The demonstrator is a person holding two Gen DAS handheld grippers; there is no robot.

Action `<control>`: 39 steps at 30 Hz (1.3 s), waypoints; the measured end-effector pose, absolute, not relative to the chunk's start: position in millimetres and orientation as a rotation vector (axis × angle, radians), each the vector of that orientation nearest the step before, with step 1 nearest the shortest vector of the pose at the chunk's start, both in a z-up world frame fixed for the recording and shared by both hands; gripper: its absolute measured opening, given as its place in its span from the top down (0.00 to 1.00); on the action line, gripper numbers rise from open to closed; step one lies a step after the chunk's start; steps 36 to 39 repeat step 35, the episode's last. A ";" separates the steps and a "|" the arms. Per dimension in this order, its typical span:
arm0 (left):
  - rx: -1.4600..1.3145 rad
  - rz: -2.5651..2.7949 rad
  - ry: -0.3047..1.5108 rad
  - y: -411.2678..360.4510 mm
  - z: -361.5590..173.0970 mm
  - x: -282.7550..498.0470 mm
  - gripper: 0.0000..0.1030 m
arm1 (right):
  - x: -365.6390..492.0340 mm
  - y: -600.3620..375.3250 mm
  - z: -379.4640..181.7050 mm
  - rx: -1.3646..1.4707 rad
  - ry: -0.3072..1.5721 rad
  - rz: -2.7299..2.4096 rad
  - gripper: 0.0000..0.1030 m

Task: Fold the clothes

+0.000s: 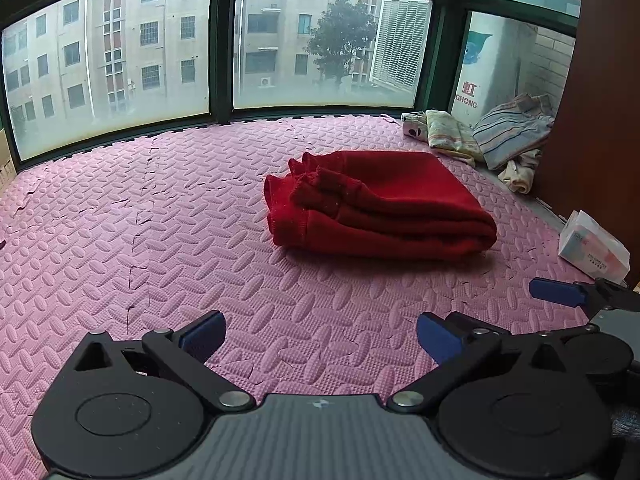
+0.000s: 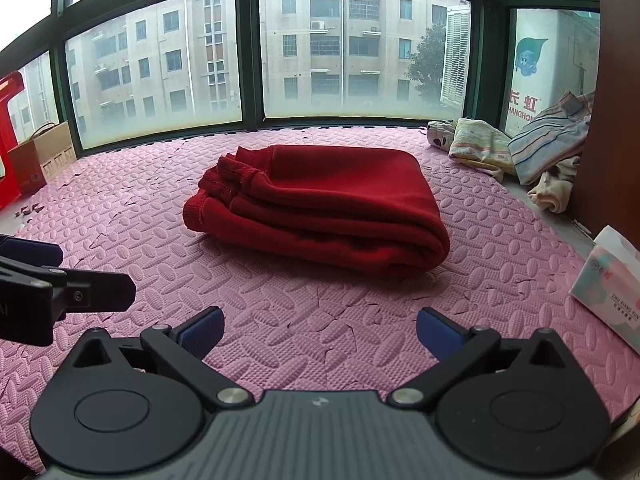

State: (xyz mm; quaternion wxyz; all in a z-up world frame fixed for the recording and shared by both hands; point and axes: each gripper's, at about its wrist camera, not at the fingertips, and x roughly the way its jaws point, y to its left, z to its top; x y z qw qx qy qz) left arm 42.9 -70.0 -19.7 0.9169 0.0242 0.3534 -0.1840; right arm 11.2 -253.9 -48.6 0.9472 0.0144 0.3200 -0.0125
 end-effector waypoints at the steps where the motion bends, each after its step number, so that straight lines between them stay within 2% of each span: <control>1: 0.049 -0.379 0.728 -70.0 -19.9 43.9 0.00 | 12.1 -254.0 -48.8 0.030 0.652 -0.025 0.00; 39: 0.056 -0.406 0.775 -79.7 -31.8 86.8 0.00 | 53.9 -264.4 -60.7 0.049 0.701 -0.048 0.00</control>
